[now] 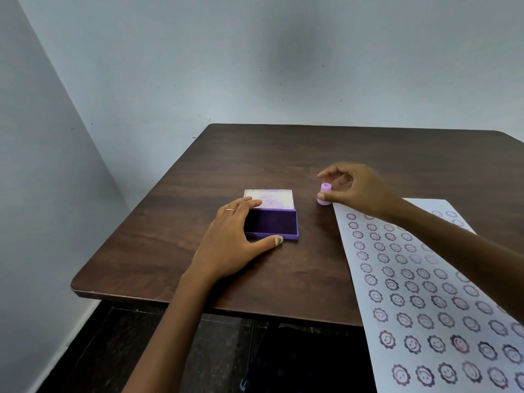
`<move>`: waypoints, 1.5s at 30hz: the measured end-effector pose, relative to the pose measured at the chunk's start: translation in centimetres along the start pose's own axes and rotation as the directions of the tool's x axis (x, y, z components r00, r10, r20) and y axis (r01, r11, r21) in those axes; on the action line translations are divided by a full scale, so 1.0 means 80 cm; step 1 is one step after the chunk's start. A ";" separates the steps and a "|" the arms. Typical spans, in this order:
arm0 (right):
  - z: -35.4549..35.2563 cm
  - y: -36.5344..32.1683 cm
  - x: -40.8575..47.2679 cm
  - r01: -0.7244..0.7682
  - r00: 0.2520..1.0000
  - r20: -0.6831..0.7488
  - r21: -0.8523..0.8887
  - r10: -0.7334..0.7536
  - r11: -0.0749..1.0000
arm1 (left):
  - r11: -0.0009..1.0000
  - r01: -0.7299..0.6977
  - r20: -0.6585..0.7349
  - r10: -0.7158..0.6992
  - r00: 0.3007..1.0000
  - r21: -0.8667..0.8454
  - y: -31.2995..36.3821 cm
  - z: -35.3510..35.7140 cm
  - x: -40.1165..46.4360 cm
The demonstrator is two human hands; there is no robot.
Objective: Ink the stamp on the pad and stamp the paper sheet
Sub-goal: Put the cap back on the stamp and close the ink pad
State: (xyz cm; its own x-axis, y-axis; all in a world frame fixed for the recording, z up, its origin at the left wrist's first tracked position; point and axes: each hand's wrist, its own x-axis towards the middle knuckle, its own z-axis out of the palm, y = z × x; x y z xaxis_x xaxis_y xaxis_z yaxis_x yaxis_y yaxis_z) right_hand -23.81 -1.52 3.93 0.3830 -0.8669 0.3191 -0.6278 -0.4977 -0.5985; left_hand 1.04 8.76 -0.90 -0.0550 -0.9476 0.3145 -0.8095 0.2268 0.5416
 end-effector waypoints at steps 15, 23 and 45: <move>0.049 -0.044 0.063 0.168 0.970 0.215 -0.260 -0.113 0.951 | 0.999 0.033 0.005 -0.033 0.999 -0.002 0.000 -0.002 0.000; 0.074 -0.046 0.074 0.185 0.966 0.239 -0.385 -0.096 0.904 | 0.999 0.040 0.014 -0.039 0.999 -0.012 0.001 -0.003 0.000; 0.034 -0.077 0.025 0.093 0.975 0.202 0.028 -0.096 0.995 | 0.994 0.100 0.013 -0.100 0.995 -0.049 0.004 -0.004 -0.002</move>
State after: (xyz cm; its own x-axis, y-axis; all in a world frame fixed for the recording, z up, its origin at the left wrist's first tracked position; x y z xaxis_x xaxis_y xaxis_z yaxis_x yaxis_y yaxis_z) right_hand -17.31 -0.14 6.26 0.5708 -0.7910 0.2202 -0.5706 -0.5749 -0.5864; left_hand 0.98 9.05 -0.53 0.0186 -0.9683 0.2489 -0.7814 0.1412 0.6078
